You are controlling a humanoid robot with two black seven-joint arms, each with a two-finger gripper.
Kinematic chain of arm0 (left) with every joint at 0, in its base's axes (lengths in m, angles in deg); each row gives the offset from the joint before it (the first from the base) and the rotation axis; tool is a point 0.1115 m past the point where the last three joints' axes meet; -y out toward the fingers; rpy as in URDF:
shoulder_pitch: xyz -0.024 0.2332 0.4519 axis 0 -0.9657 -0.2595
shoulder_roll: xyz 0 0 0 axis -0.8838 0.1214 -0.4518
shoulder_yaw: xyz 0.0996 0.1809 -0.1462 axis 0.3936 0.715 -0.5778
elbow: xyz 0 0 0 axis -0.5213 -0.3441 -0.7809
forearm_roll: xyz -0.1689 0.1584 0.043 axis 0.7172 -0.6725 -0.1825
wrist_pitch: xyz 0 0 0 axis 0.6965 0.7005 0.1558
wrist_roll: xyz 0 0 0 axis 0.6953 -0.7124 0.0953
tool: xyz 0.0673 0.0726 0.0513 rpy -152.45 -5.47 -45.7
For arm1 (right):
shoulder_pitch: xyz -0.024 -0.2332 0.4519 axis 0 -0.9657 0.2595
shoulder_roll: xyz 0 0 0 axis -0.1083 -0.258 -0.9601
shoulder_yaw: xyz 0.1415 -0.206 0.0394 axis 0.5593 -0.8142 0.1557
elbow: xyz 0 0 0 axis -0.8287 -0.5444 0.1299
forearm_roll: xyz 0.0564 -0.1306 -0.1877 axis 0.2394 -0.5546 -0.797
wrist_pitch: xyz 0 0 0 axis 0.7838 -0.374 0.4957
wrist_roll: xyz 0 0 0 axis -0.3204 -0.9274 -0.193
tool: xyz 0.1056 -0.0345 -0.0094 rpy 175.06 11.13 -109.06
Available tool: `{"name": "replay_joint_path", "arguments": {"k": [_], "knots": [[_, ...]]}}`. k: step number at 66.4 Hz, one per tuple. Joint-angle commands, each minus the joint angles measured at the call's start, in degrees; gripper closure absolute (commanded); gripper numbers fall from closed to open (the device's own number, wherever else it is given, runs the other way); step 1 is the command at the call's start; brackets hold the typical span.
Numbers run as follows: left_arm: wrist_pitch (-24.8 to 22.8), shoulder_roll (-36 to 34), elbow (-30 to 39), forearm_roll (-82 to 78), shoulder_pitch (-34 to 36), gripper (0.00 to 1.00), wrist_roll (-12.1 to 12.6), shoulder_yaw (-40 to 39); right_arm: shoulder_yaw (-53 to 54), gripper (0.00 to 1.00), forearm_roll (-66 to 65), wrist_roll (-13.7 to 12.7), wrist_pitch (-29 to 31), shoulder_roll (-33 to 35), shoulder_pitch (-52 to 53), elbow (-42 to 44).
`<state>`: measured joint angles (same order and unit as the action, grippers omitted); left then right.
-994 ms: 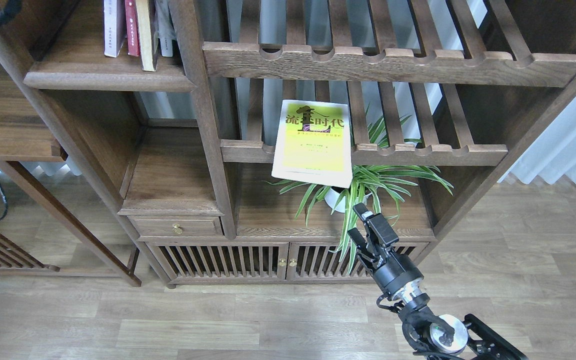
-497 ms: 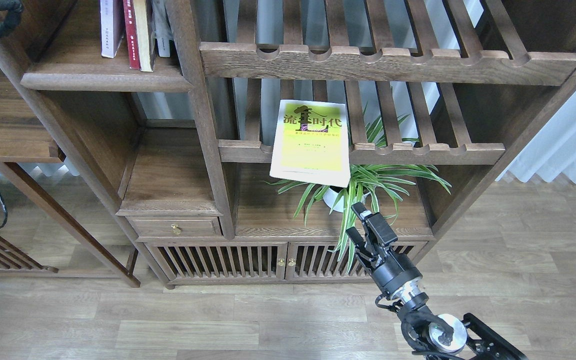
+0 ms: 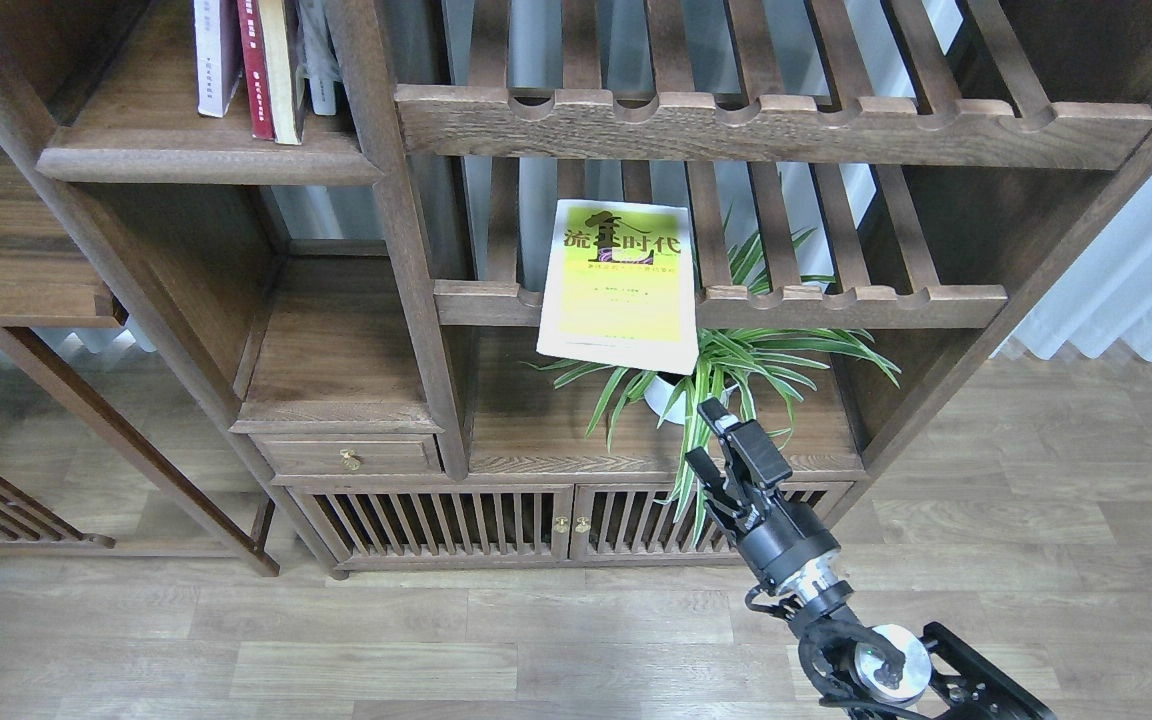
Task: Organize books on shelf
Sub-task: 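Withdraw the left gripper and reach the right gripper to the yellow book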
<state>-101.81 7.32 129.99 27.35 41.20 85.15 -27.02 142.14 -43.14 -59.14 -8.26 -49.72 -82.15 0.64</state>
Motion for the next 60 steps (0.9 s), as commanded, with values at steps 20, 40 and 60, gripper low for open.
{"name": "replay_joint_path", "arguments": {"k": [20, 40, 60], "knots": [[-0.01, -2.2, 20.14, 4.43, -16.71, 0.42, 0.36, -9.08, -0.1, 0.01, 0.0, 0.11, 0.0, -0.6, -0.05, -1.13], [-0.01, -3.78, 27.17, 5.84, -32.53, 0.37, 1.06, -15.85, -3.0, 0.01, -0.35, 0.03, 0.0, -5.16, -1.72, -1.21], [-0.01, -3.51, 32.62, 6.02, -44.84, 0.33, 0.97, -16.73, -3.08, 0.01, -0.44, 0.47, 0.0, -6.04, -2.42, -0.86]]}}
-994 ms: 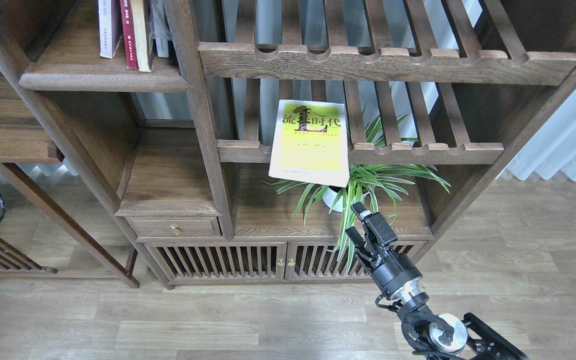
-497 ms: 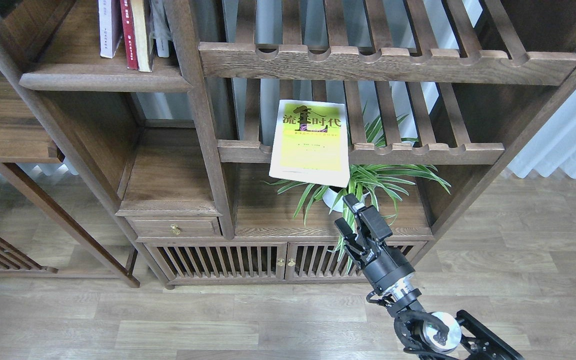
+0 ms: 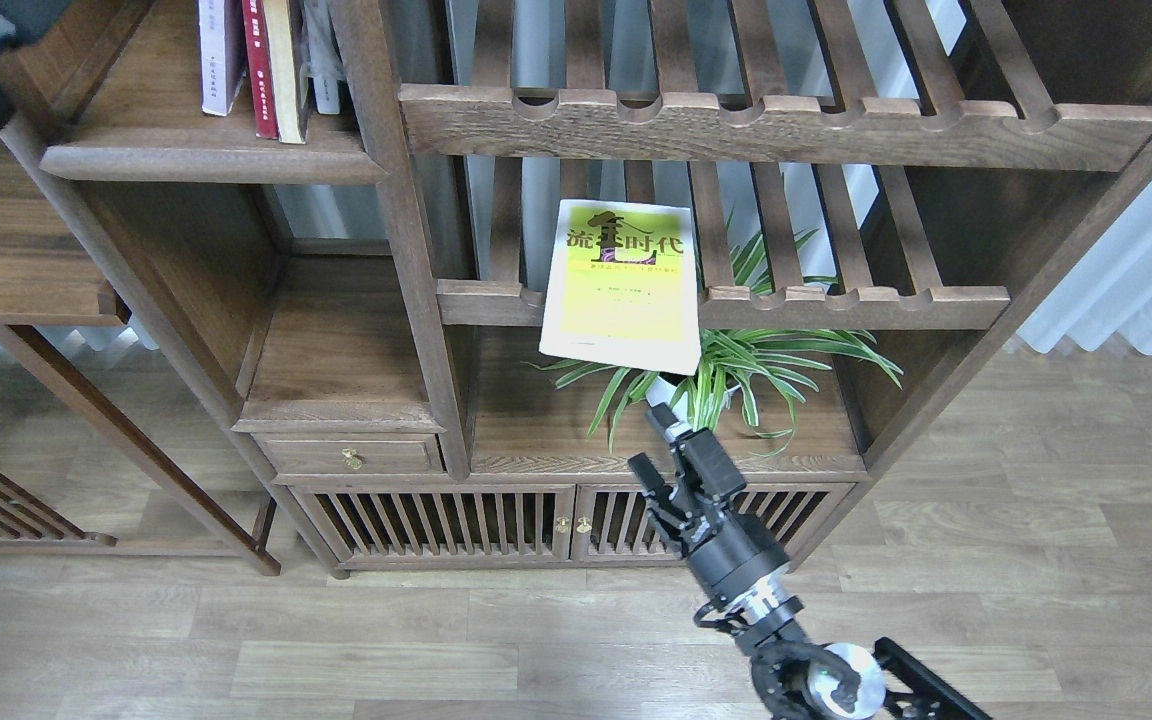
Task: Organize books on shelf
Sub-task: 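Withdraw the left gripper and reach the right gripper to the yellow book, then grasp the bottom edge of the yellow book with the right gripper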
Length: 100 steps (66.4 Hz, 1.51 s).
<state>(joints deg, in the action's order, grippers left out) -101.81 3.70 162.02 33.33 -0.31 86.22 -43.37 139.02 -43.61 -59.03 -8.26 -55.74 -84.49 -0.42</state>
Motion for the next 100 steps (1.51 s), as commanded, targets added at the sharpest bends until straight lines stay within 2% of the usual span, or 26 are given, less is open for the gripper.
{"name": "replay_joint_path", "arguments": {"k": [1, 13, 22, 28, 32, 37, 45, 62, 67, 79, 100], "knots": [[-0.01, 0.11, 0.59, 0.04, -3.76, 0.33, -0.1, -0.38, 0.03, 0.01, 0.03, 0.36, 0.0, -0.03, 0.0, 0.2], [-0.01, 1.69, 0.59, 0.04, -9.12, 0.33, -0.18, -0.56, 0.56, 0.01, 0.03, 0.71, 0.0, -0.03, 0.7, 1.51], [-0.01, 2.48, 0.5, 0.04, -14.92, 0.32, -0.18, -1.17, 0.21, 0.01, 0.12, 5.02, 0.0, -0.03, 3.51, 3.54], [-0.01, 3.18, 0.33, 0.04, -20.01, 0.27, -0.36, -1.35, 0.29, 0.01, 0.2, 8.88, 0.0, -0.03, 6.06, 5.82], [-0.01, 4.06, -0.11, 0.04, -23.88, 0.25, -0.36, -1.35, 0.29, 0.01, 0.2, 9.85, 0.0, -0.03, 7.12, 6.79], [-0.01, 5.2, -0.64, -0.05, -28.01, 0.23, -0.27, -1.35, -0.23, 0.01, 0.12, 9.59, 0.0, -0.03, 7.73, 6.88], [-0.01, 6.7, -1.95, -0.05, -30.13, 0.22, -0.27, -1.43, -4.53, 0.01, -0.06, 9.5, 0.0, -0.03, 8.53, 7.05], [-0.01, 7.05, -6.0, -0.05, -30.4, 0.19, -0.45, -1.52, -6.12, 0.01, 0.12, 9.85, 0.0, -0.03, 12.04, 9.42], [-0.01, 7.05, -8.28, -0.05, -30.49, 0.17, -0.62, -1.52, -6.12, 0.01, 0.29, 9.85, 0.0, -0.03, 15.64, 12.41], [-0.01, 8.55, -11.54, -0.05, -30.13, 0.14, -0.62, -1.35, -6.56, 0.01, 0.21, 9.15, -0.05, -0.03, 18.72, 13.91], [-0.01, 9.07, -12.5, -0.05, -29.52, 0.13, -0.62, -1.08, -7.35, 0.01, 0.21, 9.24, -4.97, -0.03, 19.42, 14.52]]}}
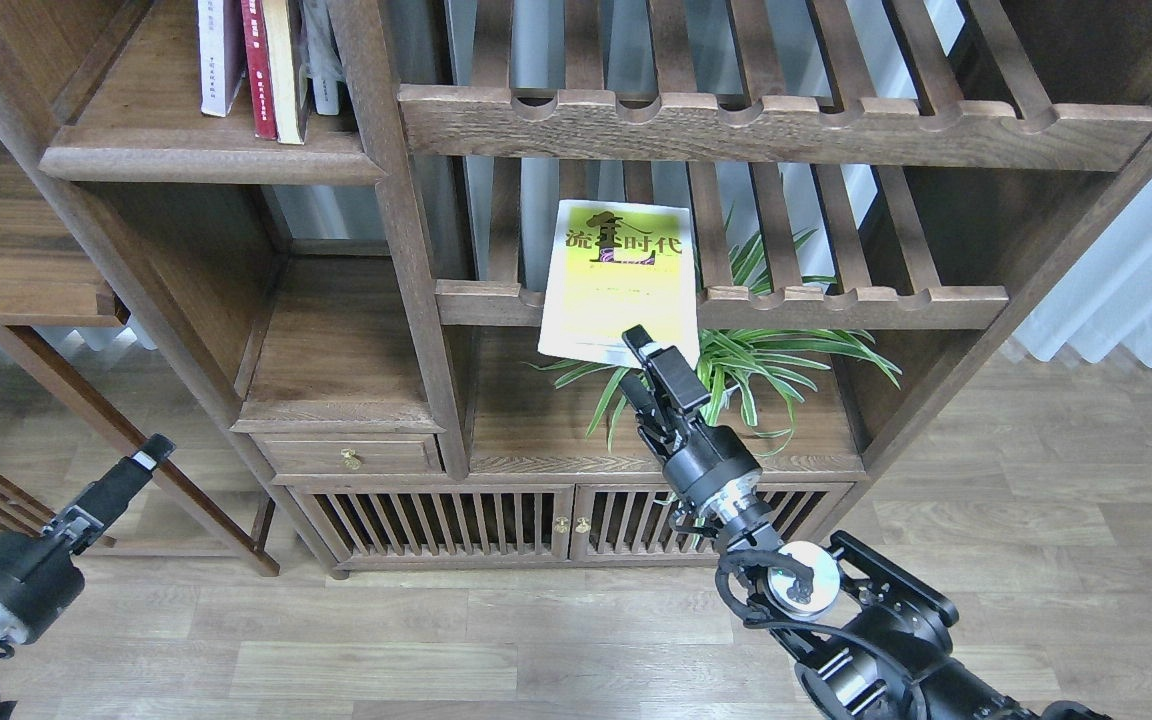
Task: Organize books on shelf
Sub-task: 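Grasp the bottom edge of the yellow book with the right gripper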
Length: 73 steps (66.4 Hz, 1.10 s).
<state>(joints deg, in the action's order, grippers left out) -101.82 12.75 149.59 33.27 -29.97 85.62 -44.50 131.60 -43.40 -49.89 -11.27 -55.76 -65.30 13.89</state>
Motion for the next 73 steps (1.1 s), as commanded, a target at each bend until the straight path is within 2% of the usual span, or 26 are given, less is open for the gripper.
{"name": "replay_joint_path", "arguments": {"k": [1, 21, 40, 43, 53, 61, 63, 73], "knots": [[0.0, 0.02, -0.07, 0.0, 0.15, 0.13, -0.02, 0.05, 0.07, 0.01, 0.0, 0.0, -2.23, 0.0, 0.24, 0.29], [0.0, -0.24, 0.02, 0.0, 0.24, 0.12, 0.06, -1.18, 0.51, 0.04, 0.26, 0.18, -4.42, 0.0, 3.84, 3.81], [0.0, -0.24, 0.02, 0.0, 0.33, 0.11, 0.15, -1.71, 0.77, 0.2, 2.1, 0.44, -8.03, 0.0, 4.46, 4.16], [0.0, -0.24, 0.02, 0.0, 0.33, 0.11, 0.15, -1.89, 0.86, 0.24, 2.19, 0.44, -8.2, 0.0, 4.46, 4.16], [0.0, -0.24, 0.02, 0.09, 0.41, 0.1, 0.24, -1.98, 0.86, 0.47, 4.56, 0.7, -7.77, 0.0, 4.46, 4.16], [0.0, -0.33, 0.02, 0.0, 0.41, 0.1, 0.24, -2.06, 0.68, 0.57, 5.97, 0.7, -7.5, 0.0, 4.46, 4.16], [0.0, -0.33, 0.02, 0.0, 0.41, 0.1, 0.24, -2.06, 0.6, 0.67, 6.06, 0.62, -7.41, 0.0, 4.46, 3.98], [0.0, -0.33, 0.02, 0.0, 0.41, 0.1, 0.33, -2.06, 0.33, 0.84, 6.06, 0.35, -6.19, 0.0, 4.46, 3.55]]}}
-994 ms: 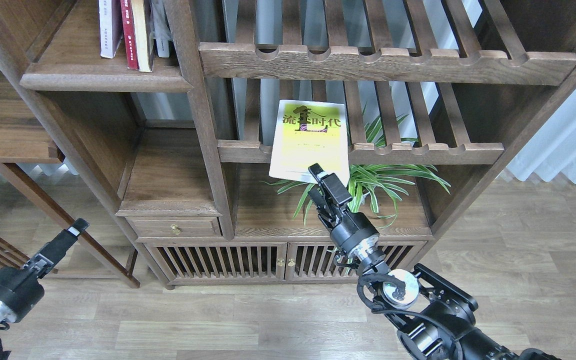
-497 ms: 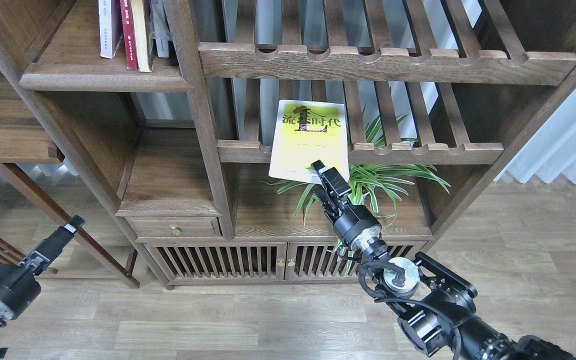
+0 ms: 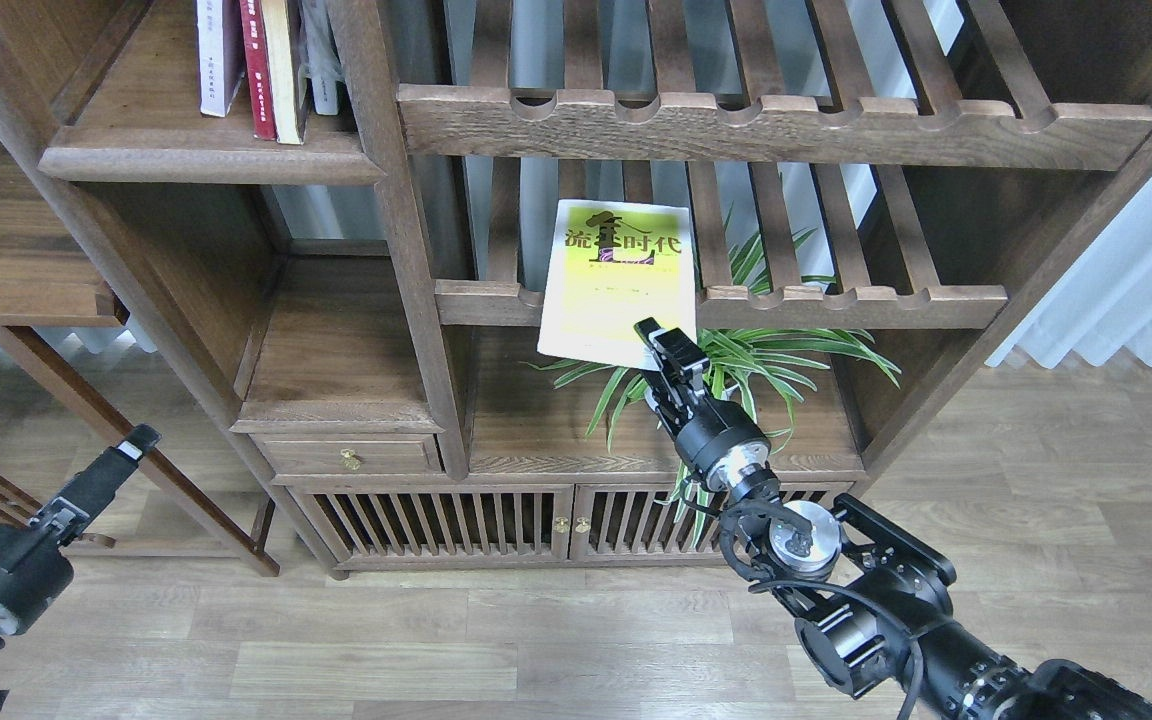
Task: Organize books on shelf
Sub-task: 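Grasp the bottom edge of the yellow book with the right gripper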
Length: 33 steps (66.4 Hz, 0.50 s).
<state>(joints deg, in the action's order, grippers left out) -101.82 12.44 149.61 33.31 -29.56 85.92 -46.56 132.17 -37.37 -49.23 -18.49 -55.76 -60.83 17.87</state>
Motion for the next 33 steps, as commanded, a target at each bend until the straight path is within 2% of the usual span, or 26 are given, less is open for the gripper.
{"name": "replay_joint_path", "arguments": {"k": [1, 7, 20, 33], "knots": [[0.0, -0.01, 0.0, -0.03, 0.0, 0.1, 0.03, 0.0, -0.24, 0.85, 0.03, -0.31, 1.13, 0.0, -0.02, -0.43], [0.0, 0.07, 0.0, -0.03, 0.08, 0.1, 0.12, 0.0, -0.5, 0.95, 0.12, -0.48, 2.62, 0.0, -0.02, -0.87], [0.0, 0.16, -0.18, -0.03, 0.26, 0.1, 0.12, 0.0, -1.47, 0.95, 0.12, -0.66, 3.24, 0.0, -0.02, -2.37], [0.0, 0.78, -1.5, 0.32, 0.0, 0.09, -0.5, -0.08, -1.29, 0.95, 0.03, -0.74, 5.26, 0.0, -3.18, -10.18]]}}
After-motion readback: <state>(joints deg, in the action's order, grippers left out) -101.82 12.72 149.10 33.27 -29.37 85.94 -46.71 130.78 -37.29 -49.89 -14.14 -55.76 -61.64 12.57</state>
